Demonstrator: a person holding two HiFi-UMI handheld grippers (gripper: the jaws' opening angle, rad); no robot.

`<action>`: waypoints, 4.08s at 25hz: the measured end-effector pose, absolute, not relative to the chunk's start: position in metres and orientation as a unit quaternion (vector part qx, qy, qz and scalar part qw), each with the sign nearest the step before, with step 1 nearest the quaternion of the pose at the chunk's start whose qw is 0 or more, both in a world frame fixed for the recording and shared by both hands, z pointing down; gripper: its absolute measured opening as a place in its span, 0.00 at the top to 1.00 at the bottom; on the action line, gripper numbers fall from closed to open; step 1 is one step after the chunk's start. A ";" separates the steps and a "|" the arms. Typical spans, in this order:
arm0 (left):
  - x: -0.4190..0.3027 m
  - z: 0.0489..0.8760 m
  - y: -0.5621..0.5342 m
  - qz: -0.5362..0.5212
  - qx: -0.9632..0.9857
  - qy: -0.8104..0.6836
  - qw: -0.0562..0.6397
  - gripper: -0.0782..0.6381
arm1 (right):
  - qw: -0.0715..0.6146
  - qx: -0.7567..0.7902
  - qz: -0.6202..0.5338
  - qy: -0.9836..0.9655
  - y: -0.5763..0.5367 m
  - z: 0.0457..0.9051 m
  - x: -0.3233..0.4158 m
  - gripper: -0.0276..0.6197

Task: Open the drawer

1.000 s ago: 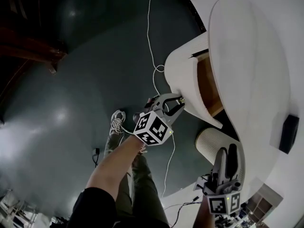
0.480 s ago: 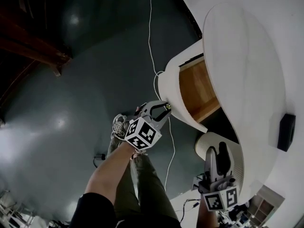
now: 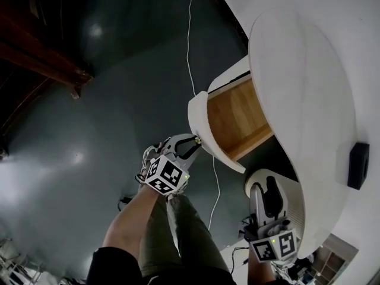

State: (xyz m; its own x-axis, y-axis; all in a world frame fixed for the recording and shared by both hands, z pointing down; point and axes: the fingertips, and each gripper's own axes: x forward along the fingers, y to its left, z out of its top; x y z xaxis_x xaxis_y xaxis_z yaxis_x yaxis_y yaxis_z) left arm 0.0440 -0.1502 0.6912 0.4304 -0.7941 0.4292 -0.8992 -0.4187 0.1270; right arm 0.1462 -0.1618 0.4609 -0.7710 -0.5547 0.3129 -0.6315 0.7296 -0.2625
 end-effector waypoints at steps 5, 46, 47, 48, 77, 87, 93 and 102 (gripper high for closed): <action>0.039 0.692 -0.136 0.156 0.822 -0.519 0.174 0.75 | 0.108 0.310 0.184 -0.926 -0.156 0.463 0.145 0.66; 0.003 0.466 -0.096 0.120 0.787 -0.589 0.138 0.62 | 0.100 0.291 0.165 -0.937 -0.160 0.385 0.126 0.71; 0.002 0.457 -0.096 0.120 0.787 -0.589 0.138 0.62 | 0.098 0.291 0.164 -0.937 -0.161 0.381 0.126 0.72; 0.002 0.449 -0.096 0.120 0.787 -0.590 0.135 0.62 | 0.095 0.292 0.162 -0.938 -0.162 0.377 0.125 0.73; -0.005 0.281 -0.092 0.120 0.802 -0.584 0.017 0.87 | 0.023 0.309 0.096 -0.946 -0.153 0.267 0.128 0.95; -0.014 0.267 -0.094 0.121 0.809 -0.576 -0.001 0.87 | 0.018 0.308 0.075 -0.948 -0.149 0.253 0.113 0.95; -0.022 0.261 -0.098 0.118 0.810 -0.573 -0.028 0.87 | 0.021 0.307 0.066 -0.949 -0.150 0.254 0.106 0.95; -0.032 0.260 -0.105 0.115 0.808 -0.578 -0.027 0.87 | 0.032 0.308 0.070 -0.948 -0.154 0.259 0.098 0.95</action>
State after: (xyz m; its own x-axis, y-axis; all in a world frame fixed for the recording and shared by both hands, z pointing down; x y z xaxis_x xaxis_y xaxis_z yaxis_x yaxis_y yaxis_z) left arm -0.0318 -0.1052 0.2602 0.3060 -0.9393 0.1552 -0.9270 -0.3311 -0.1763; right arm 0.0985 -0.1537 0.2595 -0.8087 -0.5790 0.1039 -0.5880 0.8009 -0.1136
